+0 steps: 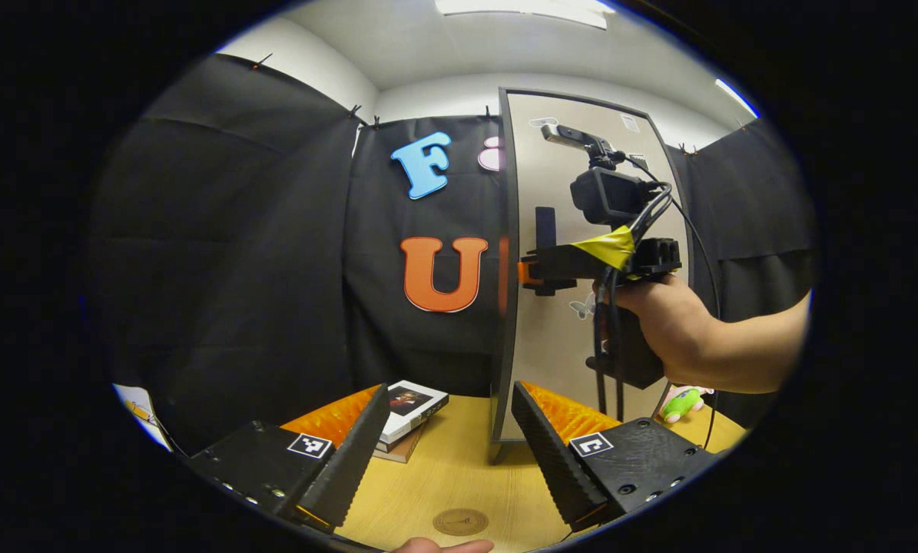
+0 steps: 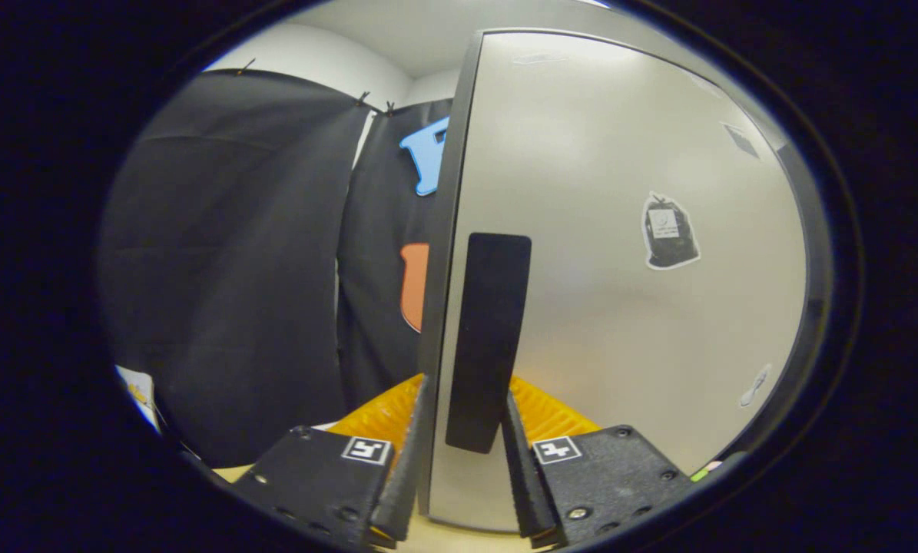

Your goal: Open the cabinet door with the right hand, grasp the bottle in the cabinet with the left hand and place it on the coaster, then close the cabinet door with the right hand.

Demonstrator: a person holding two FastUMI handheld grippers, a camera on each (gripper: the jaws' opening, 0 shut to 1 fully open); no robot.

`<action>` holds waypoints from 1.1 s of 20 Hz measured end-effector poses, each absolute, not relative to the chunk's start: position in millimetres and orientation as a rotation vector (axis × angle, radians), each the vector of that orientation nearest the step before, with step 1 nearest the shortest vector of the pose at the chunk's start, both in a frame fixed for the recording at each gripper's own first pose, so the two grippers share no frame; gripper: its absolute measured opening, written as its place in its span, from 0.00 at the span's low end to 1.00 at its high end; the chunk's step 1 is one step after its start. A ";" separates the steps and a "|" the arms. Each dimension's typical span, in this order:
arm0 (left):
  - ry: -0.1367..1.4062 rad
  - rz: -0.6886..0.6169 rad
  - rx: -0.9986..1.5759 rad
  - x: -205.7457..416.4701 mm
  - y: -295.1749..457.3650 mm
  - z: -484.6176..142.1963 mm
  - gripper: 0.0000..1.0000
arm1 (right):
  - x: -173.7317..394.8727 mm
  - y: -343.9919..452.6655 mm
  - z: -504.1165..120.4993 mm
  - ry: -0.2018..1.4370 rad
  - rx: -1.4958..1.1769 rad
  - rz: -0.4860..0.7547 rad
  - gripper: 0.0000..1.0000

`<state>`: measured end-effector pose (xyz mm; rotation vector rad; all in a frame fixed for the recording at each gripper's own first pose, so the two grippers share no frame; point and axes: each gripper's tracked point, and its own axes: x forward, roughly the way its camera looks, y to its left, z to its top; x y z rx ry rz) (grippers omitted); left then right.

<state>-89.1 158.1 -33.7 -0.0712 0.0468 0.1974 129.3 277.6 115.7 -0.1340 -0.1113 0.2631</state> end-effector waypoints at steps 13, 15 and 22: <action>0.062 0.300 -0.108 -107.5 184.0 -41.1 0.95 | 89.3 278.0 112.6 -0.051 -0.105 0.435 0.15; 0.061 0.313 -0.102 -111.2 188.7 -39.0 0.95 | 85.9 272.8 110.5 -0.039 -0.112 0.468 0.14; 0.066 0.334 -0.114 -119.3 192.8 -37.9 0.95 | 75.1 265.9 107.7 -0.009 -0.086 0.564 0.14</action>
